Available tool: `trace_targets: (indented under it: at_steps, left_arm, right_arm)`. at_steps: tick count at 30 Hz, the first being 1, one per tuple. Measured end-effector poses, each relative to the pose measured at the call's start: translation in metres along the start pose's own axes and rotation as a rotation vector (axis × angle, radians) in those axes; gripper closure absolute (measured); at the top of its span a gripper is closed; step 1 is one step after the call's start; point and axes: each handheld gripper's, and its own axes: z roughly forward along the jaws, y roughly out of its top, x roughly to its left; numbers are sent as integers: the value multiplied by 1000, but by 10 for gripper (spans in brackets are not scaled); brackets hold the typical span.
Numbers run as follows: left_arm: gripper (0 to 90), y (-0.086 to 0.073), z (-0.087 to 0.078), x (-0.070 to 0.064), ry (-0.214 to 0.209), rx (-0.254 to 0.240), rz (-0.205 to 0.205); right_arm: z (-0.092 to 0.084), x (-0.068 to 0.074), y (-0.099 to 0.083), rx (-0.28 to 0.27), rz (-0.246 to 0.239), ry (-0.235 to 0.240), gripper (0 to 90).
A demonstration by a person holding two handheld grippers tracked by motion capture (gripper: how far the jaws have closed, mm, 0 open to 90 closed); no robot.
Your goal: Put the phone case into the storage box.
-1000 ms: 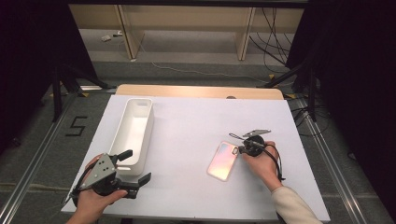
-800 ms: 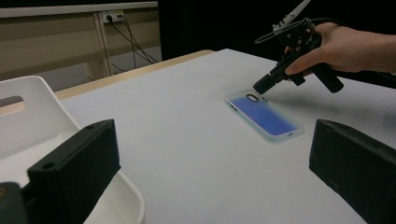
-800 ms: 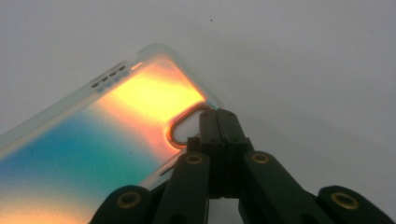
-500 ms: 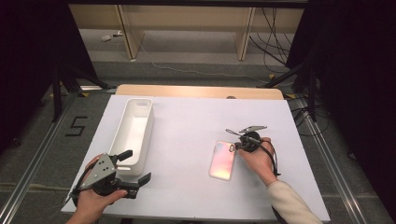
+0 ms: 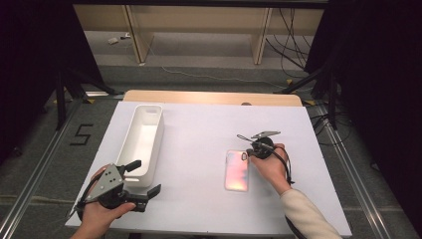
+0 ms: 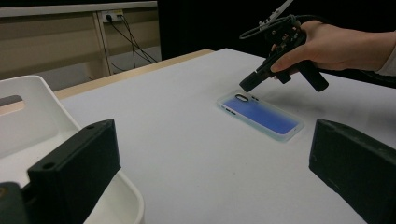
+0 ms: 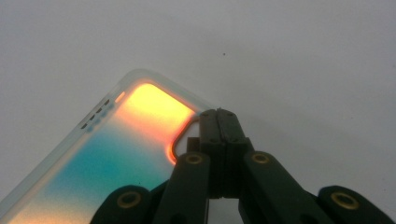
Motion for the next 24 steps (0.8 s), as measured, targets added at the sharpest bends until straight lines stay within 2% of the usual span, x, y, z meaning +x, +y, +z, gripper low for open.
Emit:
trace_targets:
  at_steps: [4,6,7,9,13,16,18,19,21,22,23,24]
  left_arm:
    - [12,0,0,0,-1,0,-1]
    - [12,0,0,0,0,0,0]
    - [12,0,0,-1,1,0,-4]
    - [12,0,-1,0,4,5,0]
    - [12,0,0,0,-1,1,0]
    - [12,0,-1,0,6,9,-2]
    - [12,0,-1,0,6,7,-1]
    - [12,0,-1,0,6,7,-1]
    - [12,0,0,0,1,0,-1]
    - [12,0,0,0,1,0,-1]
    - [12,0,0,0,1,0,0]
    - [12,0,0,0,1,0,-1]
  right_arm:
    - [2,2,1,-7,11,-7,900]
    - [2,2,2,-3,0,-3,900]
    - [1,4,2,10,25,-5,900]
    - [1,4,2,12,22,-2,900]
    - [0,3,3,2,19,6,900]
    - [-1,4,3,-5,21,-5,900]
    - [-3,1,4,-33,-4,-5,900]
    - [-5,2,4,-34,10,-7,900]
    - [-9,0,4,-56,-1,-9,824]
    - [-12,-2,5,-65,-25,-5,785]
    - [-15,-1,5,-67,-15,-6,736]
    - [-16,-2,5,-78,-43,-7,693]
